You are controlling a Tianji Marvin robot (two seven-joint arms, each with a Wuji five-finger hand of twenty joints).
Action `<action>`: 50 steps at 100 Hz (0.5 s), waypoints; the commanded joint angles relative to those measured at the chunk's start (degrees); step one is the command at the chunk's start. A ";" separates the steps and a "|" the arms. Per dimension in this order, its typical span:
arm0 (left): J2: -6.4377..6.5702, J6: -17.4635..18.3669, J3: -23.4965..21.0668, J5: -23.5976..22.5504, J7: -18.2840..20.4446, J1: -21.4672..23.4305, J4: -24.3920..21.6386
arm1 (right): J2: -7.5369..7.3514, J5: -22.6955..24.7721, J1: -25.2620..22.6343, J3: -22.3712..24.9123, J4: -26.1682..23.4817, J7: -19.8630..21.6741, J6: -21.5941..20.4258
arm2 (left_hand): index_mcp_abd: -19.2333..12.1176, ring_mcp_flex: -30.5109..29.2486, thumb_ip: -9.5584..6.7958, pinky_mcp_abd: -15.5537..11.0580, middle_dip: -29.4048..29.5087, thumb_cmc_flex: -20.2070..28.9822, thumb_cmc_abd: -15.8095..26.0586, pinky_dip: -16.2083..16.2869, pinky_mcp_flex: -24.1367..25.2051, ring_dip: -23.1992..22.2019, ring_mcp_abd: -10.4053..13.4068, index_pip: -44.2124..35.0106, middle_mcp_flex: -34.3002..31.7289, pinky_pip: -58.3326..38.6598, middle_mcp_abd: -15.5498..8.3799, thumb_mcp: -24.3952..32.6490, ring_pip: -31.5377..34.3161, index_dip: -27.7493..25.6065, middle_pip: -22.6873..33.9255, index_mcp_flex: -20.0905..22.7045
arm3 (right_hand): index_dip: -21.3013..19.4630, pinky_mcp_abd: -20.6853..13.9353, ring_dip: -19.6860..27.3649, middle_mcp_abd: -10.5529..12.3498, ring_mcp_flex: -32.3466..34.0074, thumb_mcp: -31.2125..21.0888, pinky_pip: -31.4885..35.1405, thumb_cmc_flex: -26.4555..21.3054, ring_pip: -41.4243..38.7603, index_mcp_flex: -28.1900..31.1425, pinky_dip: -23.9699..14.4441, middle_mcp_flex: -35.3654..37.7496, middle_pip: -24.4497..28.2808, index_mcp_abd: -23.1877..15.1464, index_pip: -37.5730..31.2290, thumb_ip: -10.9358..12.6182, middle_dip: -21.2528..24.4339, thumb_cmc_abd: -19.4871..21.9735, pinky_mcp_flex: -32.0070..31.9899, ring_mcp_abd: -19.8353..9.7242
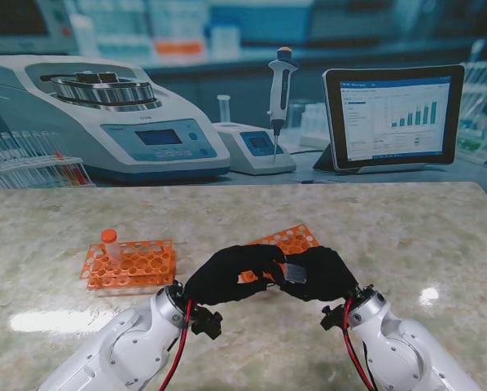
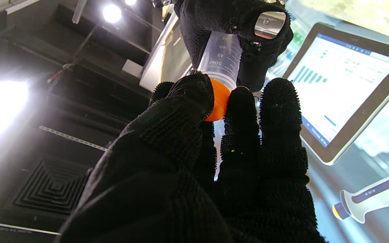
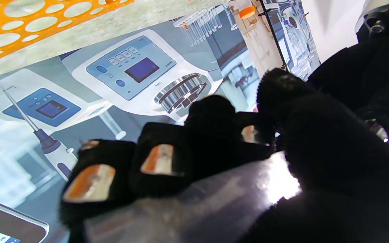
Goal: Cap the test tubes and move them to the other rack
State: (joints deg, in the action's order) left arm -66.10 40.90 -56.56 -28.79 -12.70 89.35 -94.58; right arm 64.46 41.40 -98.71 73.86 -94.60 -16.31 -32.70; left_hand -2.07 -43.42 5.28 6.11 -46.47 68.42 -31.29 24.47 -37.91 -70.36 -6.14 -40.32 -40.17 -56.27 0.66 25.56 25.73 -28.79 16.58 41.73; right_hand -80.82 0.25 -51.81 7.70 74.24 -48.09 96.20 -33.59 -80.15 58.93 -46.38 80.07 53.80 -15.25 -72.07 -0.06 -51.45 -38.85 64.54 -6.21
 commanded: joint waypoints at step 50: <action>-0.13 -0.04 0.67 0.83 1.20 0.13 0.30 | 0.16 0.08 -0.49 -0.21 -0.30 0.01 0.03 | 1.48 -0.93 -1.81 -0.70 -1.43 5.55 1.47 -0.84 -0.13 0.33 1.97 -0.94 -0.47 0.89 1.94 2.43 -0.31 -0.61 3.00 1.13 | -2.43 -6.45 -3.56 -0.58 1.49 -0.27 17.85 -1.87 -10.20 1.24 -2.60 2.42 0.14 -4.54 -3.07 -0.75 -0.65 1.38 4.32 -3.72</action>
State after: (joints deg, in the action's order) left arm -66.21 40.92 -55.99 -28.04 -11.95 89.06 -94.21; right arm 64.44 41.43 -98.88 73.91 -94.59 -16.34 -32.68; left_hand -2.07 -43.42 5.29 6.14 -46.58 68.42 -31.29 24.47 -37.91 -70.87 -6.65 -40.32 -39.63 -56.27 0.85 25.56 25.73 -28.80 16.61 41.73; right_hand -80.86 0.25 -51.81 7.70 74.24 -48.09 96.20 -33.59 -80.15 58.93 -46.38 80.08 53.80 -15.28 -72.01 -0.06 -51.45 -38.85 64.54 -6.21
